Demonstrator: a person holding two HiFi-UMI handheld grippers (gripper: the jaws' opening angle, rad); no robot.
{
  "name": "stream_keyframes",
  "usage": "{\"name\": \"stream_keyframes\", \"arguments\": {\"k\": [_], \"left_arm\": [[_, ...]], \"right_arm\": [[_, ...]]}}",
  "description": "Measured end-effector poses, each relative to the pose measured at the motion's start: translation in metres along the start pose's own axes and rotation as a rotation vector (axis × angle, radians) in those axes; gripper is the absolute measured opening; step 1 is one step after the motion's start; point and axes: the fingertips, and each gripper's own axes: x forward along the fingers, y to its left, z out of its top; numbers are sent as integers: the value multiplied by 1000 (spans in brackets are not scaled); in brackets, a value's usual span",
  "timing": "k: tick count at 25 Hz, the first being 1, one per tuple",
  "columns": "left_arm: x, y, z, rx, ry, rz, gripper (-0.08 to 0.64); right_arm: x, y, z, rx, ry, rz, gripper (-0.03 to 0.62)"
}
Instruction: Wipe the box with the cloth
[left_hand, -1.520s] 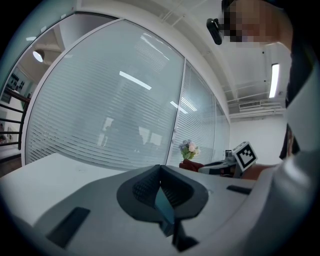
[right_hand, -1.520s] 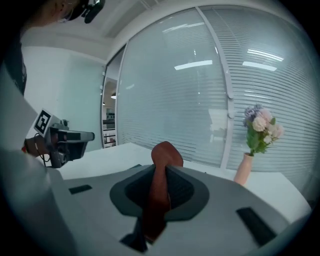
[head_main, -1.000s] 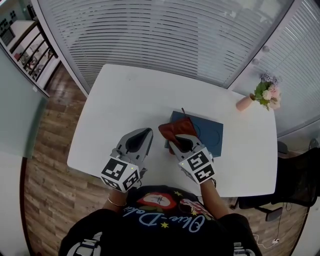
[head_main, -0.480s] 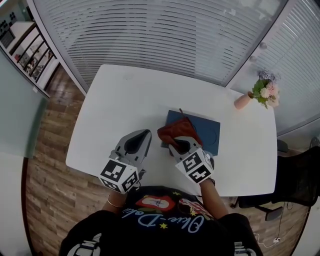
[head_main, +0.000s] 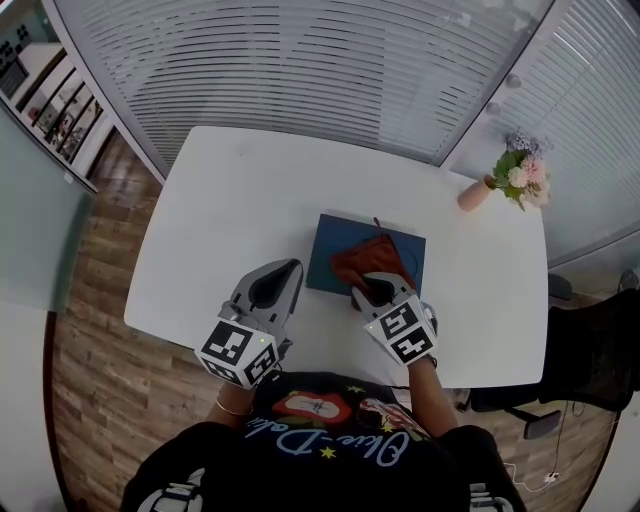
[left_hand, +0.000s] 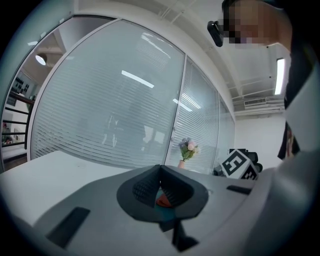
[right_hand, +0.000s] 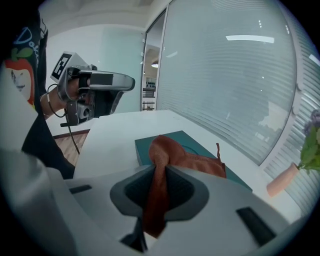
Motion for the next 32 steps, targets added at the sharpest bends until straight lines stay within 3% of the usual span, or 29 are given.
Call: {"name": "stream_keyframes", "arguments": {"k": [20,27,32], "left_arm": [[28,-57,4,49,27,-51,3],[33,-65,4,60,36,-56,3],[30,-62,5,66,32,-42,3]], "right_arm": [[-69,-67,-76,209,-37,-163,54],[-82,-84,-93,322,-76,-206,54],[-114,-110,-81,336,-162,-357,54]]}}
